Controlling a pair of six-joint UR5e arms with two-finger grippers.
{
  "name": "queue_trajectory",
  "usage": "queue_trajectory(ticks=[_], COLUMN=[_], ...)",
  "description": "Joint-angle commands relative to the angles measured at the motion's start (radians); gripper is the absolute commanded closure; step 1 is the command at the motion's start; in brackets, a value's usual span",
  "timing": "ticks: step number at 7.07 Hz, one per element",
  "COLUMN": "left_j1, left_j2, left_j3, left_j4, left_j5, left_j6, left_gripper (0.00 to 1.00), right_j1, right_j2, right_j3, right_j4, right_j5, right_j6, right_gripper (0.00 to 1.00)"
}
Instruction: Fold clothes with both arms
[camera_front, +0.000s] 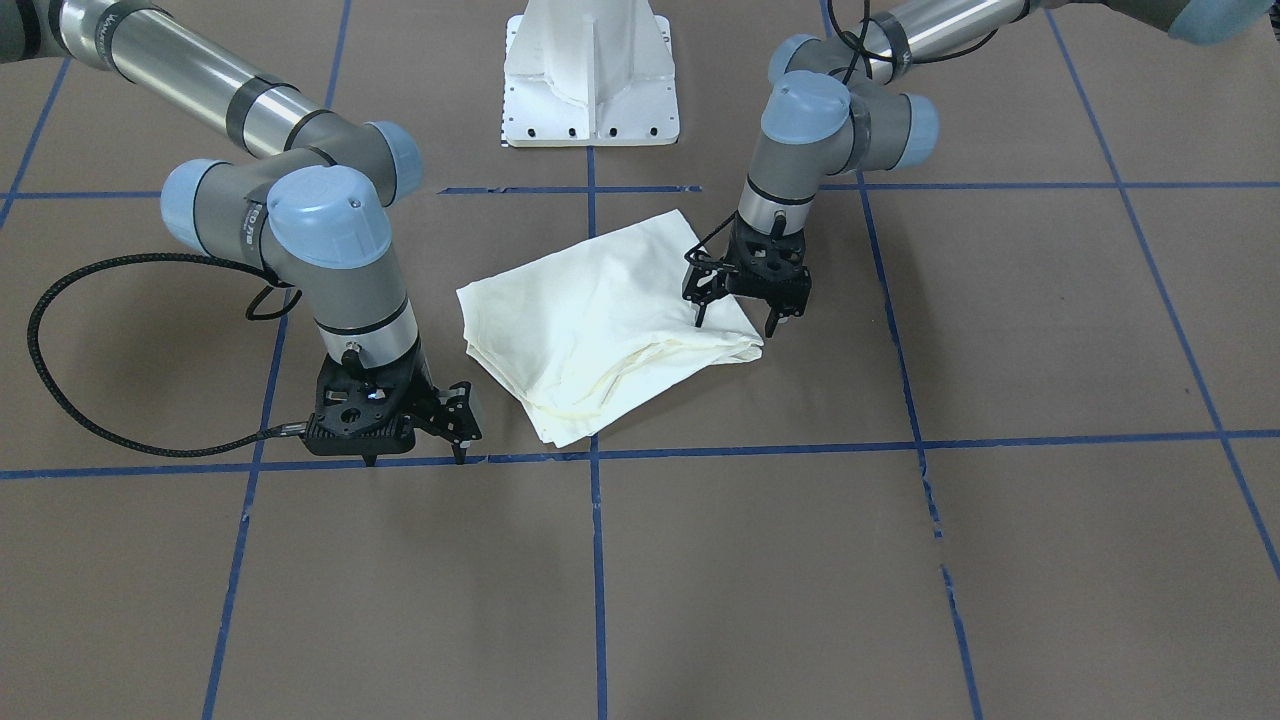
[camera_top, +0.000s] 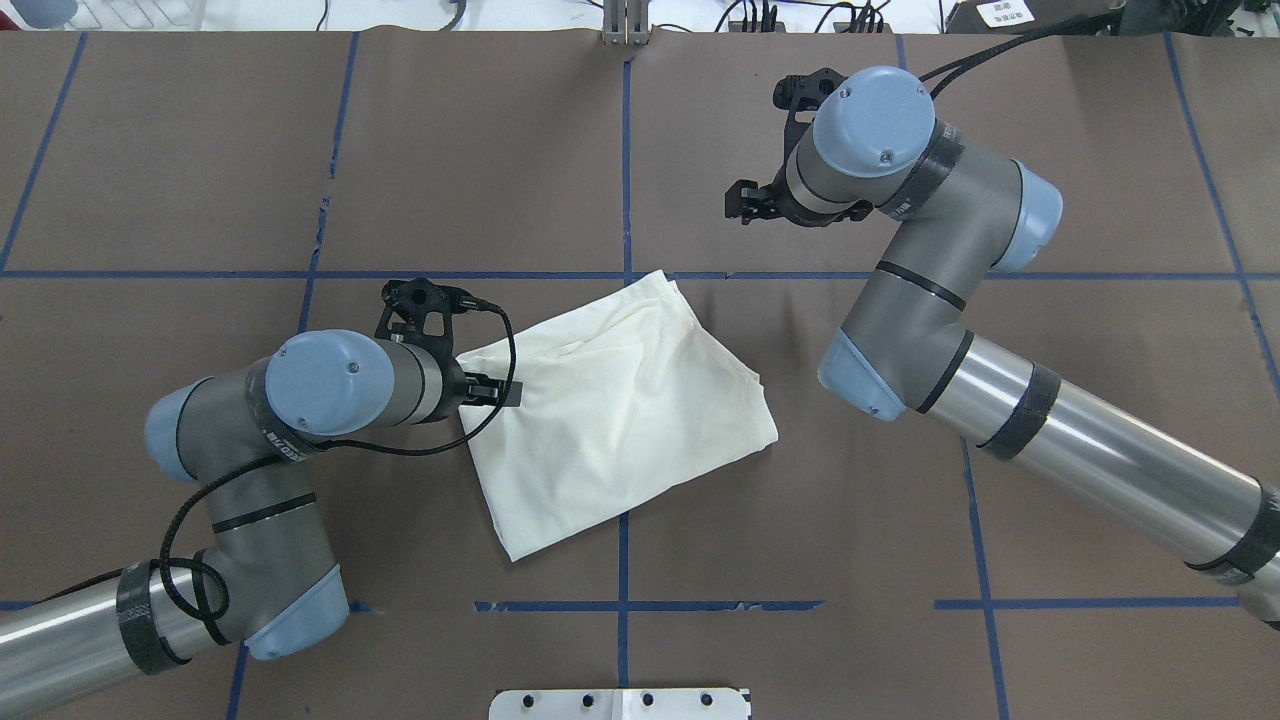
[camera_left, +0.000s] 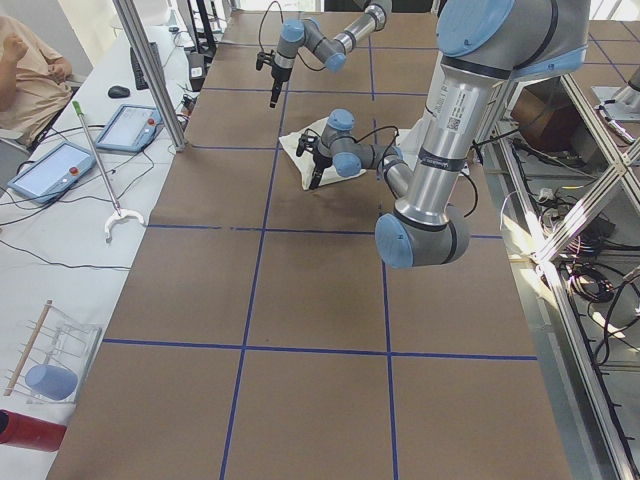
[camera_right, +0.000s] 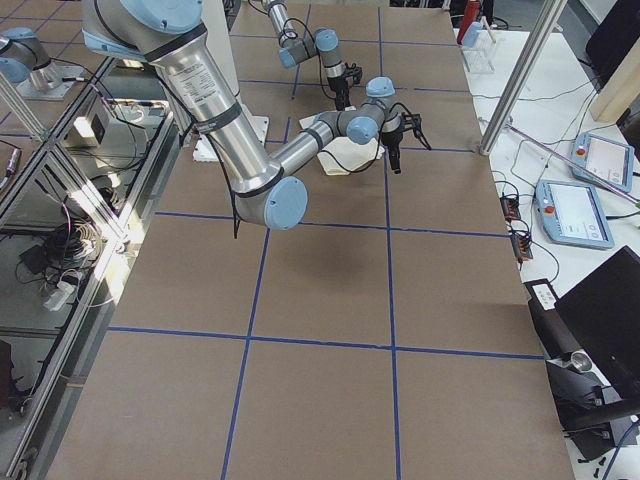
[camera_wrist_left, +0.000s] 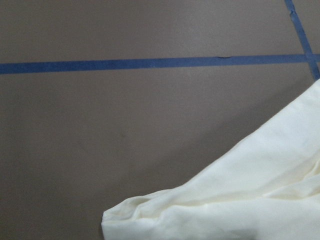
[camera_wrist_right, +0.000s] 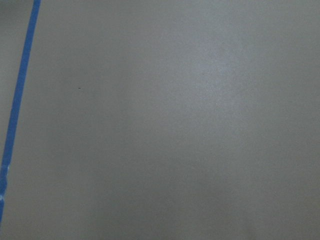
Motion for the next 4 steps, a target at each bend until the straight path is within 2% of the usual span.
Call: queue_trajectory(ticks=[1,3,4], left_j1=[-0.043,-0.106,-0.144], left_j2=[-0.008,-0.035,-0.037], left_j3=[0.017,0.088,0.093], left_j4=[0.021,0.035,0.033], left_j5=[0.000,-0.003,-0.013], left_j6=[0.011,0.011,0.023], left_gripper=[0.00,0.00,0.00], right_j1=[0.000,0.000,0.000], right_j2=[0.000,0.003,0.006], right_j3=[0.000,0.000,0.000], right_j4=[0.000,0.000,0.001], right_j5=[0.000,-0.002,0.000], right_j6=[0.000,0.000,0.002], right_gripper=[0.00,0.00,0.00])
